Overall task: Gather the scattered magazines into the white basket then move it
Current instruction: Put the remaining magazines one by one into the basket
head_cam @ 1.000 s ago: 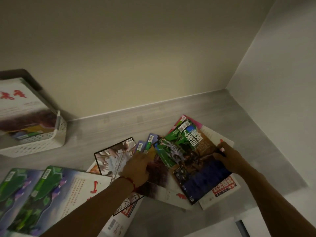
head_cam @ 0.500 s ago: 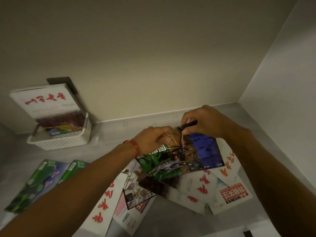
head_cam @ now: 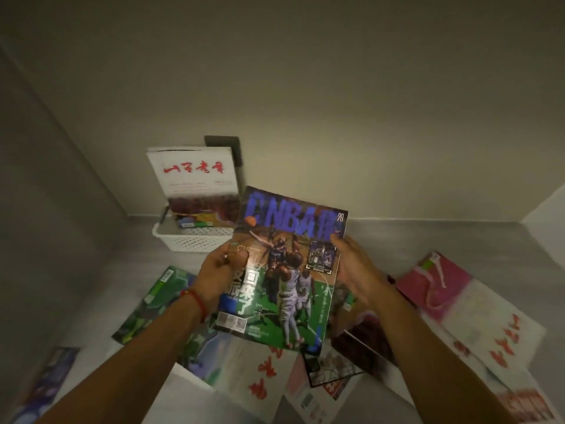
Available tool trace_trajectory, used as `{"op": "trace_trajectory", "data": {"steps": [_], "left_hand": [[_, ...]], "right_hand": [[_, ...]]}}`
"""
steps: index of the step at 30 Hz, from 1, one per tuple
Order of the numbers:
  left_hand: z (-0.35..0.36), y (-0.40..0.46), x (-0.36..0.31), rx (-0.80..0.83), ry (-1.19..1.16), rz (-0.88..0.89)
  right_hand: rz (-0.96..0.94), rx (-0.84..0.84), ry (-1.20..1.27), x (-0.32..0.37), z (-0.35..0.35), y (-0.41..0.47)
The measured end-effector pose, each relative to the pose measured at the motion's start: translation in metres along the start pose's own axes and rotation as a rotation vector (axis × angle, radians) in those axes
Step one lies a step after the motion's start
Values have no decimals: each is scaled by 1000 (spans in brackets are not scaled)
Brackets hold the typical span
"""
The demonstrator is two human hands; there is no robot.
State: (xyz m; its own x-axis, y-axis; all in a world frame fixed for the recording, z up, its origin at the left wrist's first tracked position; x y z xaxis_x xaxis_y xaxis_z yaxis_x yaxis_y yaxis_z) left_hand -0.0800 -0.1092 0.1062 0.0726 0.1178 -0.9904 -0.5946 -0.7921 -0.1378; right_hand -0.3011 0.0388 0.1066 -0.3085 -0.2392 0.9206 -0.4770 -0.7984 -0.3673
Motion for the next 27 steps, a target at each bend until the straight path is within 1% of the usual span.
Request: {"op": "trace_trajectory", "data": {"steps": [1,2,4,6,9,12,15,16,18,22,27], "left_hand": [[-18,3,0,-16,-16,-4],[-35,7,0,-34,-38,-11],[-67,17,-4,-93,-64,-13],[-101,33,-15,-138,-37,34],[-142,59,-46,-191,60,155],[-186,94,-77,-292,291,271],[-216,124,-91,-396,649,298],[-223,132,-91,-407,692,294],[-230,148,-84,-392,690,261],[-237,177,-57,-351,700,165],[-238,193,-23,-320,655,82]], "right_hand": [[-81,-57,-147,5,17,7],[-156,-69,-271,12,36,13],[-267,-80,-423,31,72,27],[-370,-147,-526,55,107,43],[-517,-238,-656,96,145,65],[-598,-329,-666,129,177,88],[-580,-383,-640,144,199,111],[-564,-387,-646,143,206,119],[-532,-392,-680,140,217,136],[-448,-376,-653,128,222,167],[-373,-388,-669,100,220,181]]}}
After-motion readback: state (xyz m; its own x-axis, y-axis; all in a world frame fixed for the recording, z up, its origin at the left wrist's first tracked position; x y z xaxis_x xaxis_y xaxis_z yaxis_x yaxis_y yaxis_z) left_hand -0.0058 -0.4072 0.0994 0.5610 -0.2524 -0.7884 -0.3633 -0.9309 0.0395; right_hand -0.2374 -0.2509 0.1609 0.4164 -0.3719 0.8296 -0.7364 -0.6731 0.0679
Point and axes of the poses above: each hand's wrist, its own y-axis towards the middle knuckle, its own z-axis out of the palm, x = y × z, the point moved 4 cm from there along y, towards the middle knuckle
